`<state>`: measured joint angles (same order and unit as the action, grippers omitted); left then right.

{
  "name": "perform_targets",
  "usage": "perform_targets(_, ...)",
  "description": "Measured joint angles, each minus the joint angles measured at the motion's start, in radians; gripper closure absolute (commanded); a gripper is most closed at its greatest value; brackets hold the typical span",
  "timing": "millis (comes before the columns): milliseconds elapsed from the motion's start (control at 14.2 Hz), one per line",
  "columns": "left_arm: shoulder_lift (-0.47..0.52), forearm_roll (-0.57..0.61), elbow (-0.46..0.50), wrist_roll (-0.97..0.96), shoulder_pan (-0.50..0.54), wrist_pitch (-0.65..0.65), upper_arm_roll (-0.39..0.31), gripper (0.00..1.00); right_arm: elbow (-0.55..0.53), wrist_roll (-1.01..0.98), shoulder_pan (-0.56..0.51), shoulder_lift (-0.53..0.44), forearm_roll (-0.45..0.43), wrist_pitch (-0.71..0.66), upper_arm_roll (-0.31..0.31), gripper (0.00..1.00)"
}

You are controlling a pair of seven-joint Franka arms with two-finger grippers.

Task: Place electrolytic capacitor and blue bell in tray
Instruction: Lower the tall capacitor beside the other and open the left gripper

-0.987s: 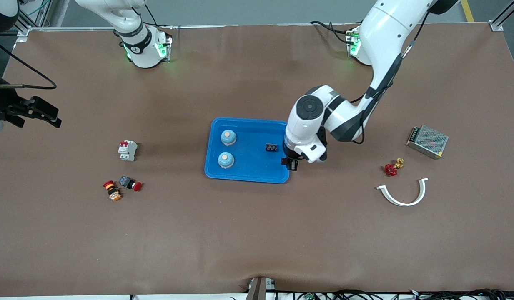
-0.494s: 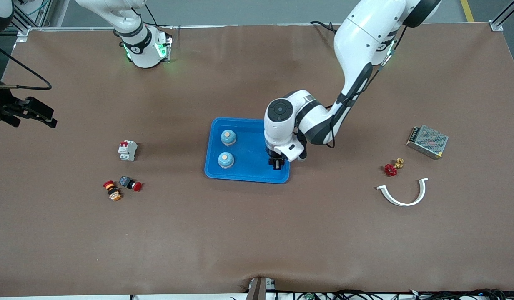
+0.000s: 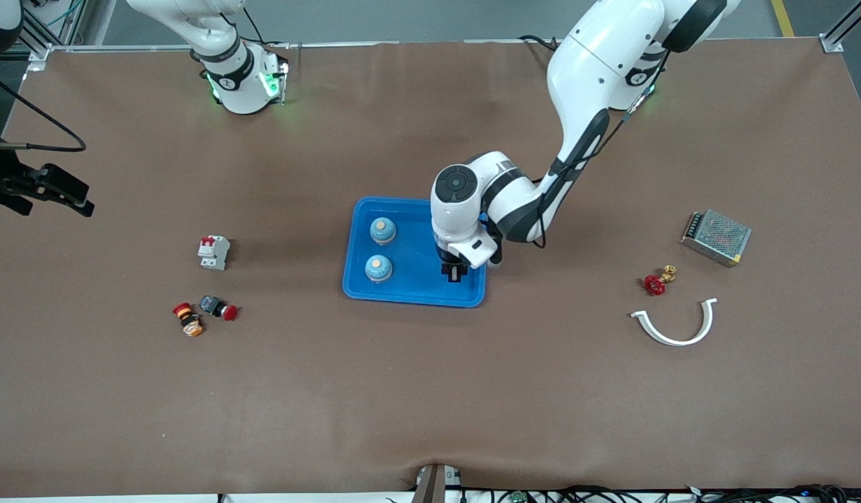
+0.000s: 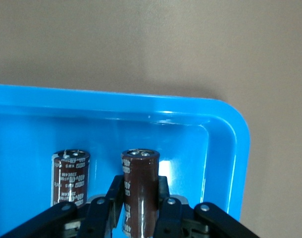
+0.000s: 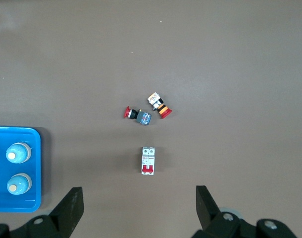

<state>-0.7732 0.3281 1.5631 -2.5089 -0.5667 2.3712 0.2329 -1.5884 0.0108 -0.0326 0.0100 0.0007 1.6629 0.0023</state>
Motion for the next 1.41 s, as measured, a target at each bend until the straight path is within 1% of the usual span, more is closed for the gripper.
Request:
perform_targets(212, -0.017, 0.0, -0.019, -0.006, -0.016, 0.0, -0.008, 1.0, 0.0, -0.001, 0.0, 0.0, 0.0, 0.0, 0.0, 0.0)
perform_targets(423, -0.033, 0.0, -0.032, -0.007, -0.059, 0.0, -0.054, 1.0, -0.001, -0.023, -0.006, 0.0, 0.0, 0.0, -0.001, 0.0)
perform_targets(564, -0.047, 0.0, -0.046, -0.008, -0.075, 0.0, -0.072, 1.0, -0.001, -0.027, -0.008, 0.0, 0.0, 0.0, -0.001, 0.0)
perform_targets(1269, -0.055, 0.005, -0.059, -0.008, -0.077, 0.0, -0.077, 1.0, 0.009, -0.027, -0.024, 0.0, 0.0, -0.007, -0.001, 0.0)
perform_targets(1340, -0.056, 0.006, -0.059, -0.008, -0.077, 0.0, -0.077, 0.47, 0.009, -0.027, -0.024, 0.0, 0.0, -0.007, -0.001, 0.0)
perform_targets(1410, -0.056, 0.007, -0.059, -0.008, -0.077, 0.0, -0.077, 0.0, 0.009, -0.027, -0.024, 0.0, 0.0, -0.007, -0.001, 0.0)
